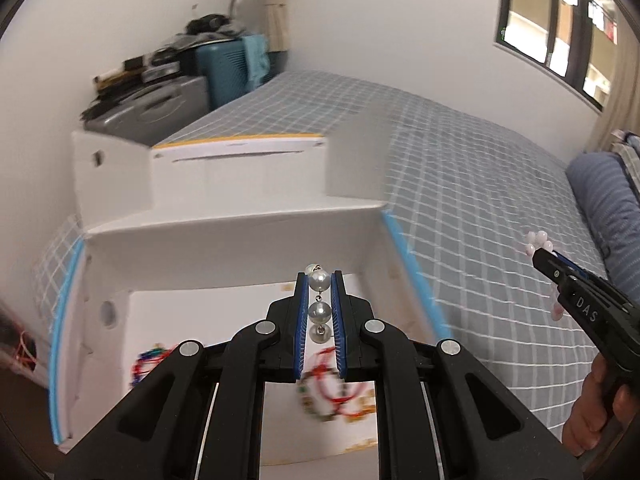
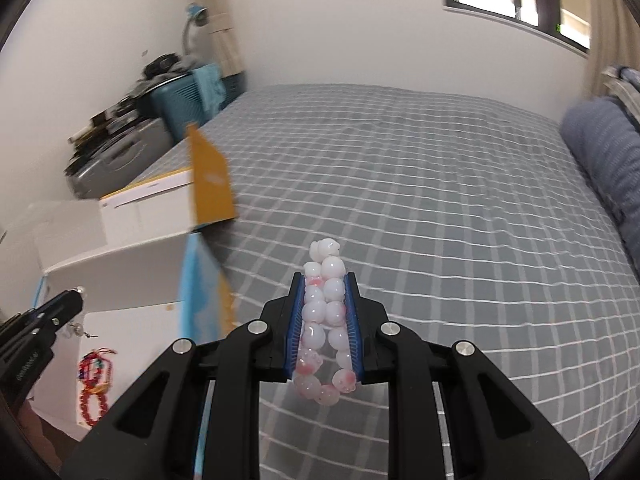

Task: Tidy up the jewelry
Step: 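Carry the pearl earrings and pink bead bracelet over the white box, then open both tools to drop the earrings and pink bracelet into the box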

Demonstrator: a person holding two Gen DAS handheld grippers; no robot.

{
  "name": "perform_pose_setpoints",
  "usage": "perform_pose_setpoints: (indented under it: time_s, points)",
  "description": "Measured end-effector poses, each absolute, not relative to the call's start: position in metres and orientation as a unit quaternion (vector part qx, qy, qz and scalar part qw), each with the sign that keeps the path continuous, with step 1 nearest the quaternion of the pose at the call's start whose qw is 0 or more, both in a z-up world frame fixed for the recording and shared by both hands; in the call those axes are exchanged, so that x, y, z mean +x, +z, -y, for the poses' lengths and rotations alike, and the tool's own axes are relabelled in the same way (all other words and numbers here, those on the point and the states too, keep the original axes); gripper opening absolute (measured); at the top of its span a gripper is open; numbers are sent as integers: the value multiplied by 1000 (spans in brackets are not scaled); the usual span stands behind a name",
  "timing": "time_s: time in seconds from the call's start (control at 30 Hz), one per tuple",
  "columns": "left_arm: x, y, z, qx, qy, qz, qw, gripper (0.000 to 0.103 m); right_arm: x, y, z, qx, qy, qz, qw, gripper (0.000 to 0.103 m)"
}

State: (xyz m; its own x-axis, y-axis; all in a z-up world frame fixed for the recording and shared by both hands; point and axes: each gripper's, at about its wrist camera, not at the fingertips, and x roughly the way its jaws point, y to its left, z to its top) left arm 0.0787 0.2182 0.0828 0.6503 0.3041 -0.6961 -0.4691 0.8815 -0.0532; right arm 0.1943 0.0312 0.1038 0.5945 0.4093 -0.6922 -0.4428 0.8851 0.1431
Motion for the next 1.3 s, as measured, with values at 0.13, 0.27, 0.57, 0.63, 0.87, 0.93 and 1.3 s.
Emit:
perform_pose_setpoints:
  time_s: [0.13, 0.27, 0.57, 0.63, 0.87, 0.93, 1.3]
  points:
    - [57, 75, -253, -130, 236, -361, 893, 11, 178, 104, -71, -36, 265, -381, 885, 19]
    - [45, 64, -281, -146, 255, -367, 882, 11, 160, 99, -110, -54, 288, -381, 877, 19]
    - [27, 44, -308, -147, 278, -393, 864, 11, 137, 75, -160, -77, 312, -400, 858, 19]
    - [26, 38, -311, -146, 282, -402, 859, 11, 133, 68, -165, -79, 315, -410, 852, 19]
    - [24, 19, -319, -155, 269, -435, 845, 11, 125, 50, -178, -94, 316, -451, 829, 19]
    - [25, 17, -319, -155, 270, -441, 842, 11, 127, 48, -179, -102, 310, -461, 826, 19]
    - [24, 15, -322, -149, 283, -455, 831, 12, 130, 44, -188, -129, 301, -476, 816, 21]
